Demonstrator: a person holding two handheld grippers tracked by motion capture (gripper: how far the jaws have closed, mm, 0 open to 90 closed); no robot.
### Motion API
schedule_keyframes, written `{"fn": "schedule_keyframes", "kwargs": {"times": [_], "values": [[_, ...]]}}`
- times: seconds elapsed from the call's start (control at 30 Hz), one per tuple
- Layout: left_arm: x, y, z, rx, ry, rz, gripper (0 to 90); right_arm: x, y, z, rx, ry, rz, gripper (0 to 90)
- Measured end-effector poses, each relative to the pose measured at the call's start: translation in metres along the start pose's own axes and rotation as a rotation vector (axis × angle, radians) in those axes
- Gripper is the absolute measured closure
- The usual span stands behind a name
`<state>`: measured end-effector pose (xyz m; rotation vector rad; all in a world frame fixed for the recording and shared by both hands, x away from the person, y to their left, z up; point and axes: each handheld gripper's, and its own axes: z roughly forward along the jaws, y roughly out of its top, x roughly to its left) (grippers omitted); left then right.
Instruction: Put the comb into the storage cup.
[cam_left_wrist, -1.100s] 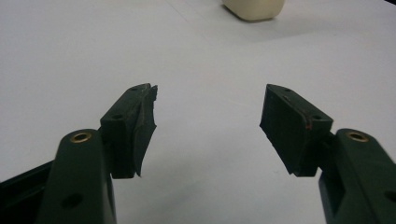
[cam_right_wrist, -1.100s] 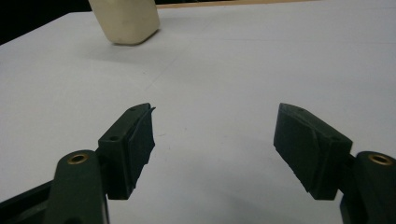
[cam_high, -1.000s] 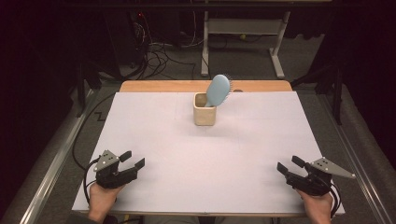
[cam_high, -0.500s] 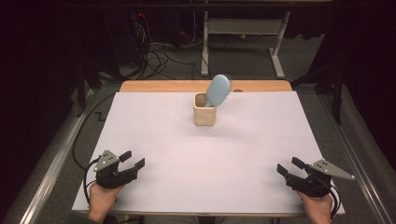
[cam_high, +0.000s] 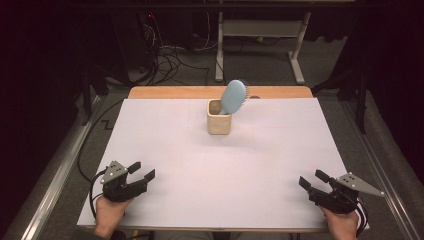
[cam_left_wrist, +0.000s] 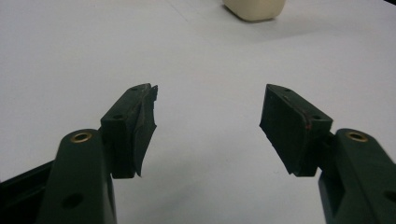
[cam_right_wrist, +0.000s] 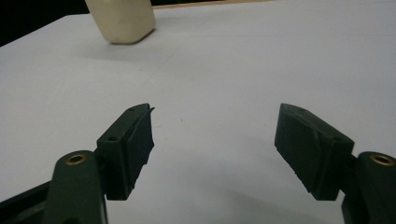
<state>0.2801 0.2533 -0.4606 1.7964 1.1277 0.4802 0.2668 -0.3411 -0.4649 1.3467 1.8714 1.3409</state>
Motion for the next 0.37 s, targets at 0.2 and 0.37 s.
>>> {"fn": "schedule_keyframes", "kwargs": {"times": [0.2,0.37], "values": [[0.0003,0.0001,-0.0001,0.000,-0.002,0.000,35.5,0.0009,-0.0001,-0.0005,0.000,-0.004,-0.005,28.4],[0.0004,0.0004,0.0001,0.000,-0.004,0.001,35.5,0.0008,-0.0001,-0.0007,-0.002,-0.005,-0.006,28.4]]}}
